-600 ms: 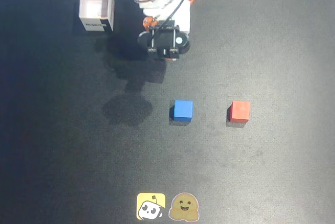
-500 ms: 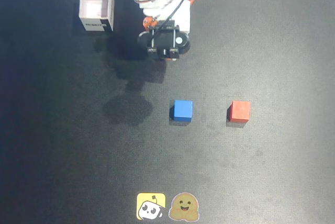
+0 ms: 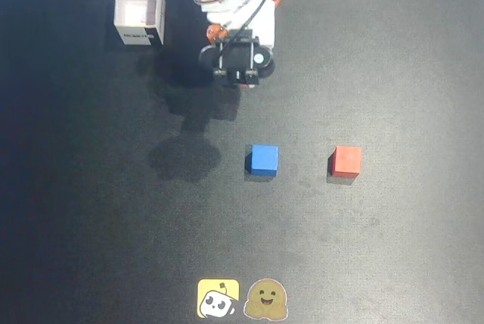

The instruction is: Put the red cube on top of the blue cube.

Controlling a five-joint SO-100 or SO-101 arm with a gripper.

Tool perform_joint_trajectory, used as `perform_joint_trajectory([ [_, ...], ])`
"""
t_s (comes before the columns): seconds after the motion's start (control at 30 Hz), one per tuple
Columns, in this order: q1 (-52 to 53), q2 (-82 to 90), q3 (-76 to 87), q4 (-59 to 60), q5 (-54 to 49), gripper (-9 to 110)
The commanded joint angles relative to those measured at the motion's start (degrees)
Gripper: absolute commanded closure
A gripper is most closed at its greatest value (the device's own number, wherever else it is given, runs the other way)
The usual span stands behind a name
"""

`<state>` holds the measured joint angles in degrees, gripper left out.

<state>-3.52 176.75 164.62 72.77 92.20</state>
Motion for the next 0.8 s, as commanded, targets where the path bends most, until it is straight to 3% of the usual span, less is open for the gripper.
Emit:
perform_joint_trajectory([
  [0.0, -0.2, 0.4, -0.9, 0.4, -0.9, 101],
  [0.43, -1.0, -7.6, -9.4, 1.8, -3.0, 101],
  [0.77, -3.6, -30.1, -27.9, 0.6, -5.0, 101],
])
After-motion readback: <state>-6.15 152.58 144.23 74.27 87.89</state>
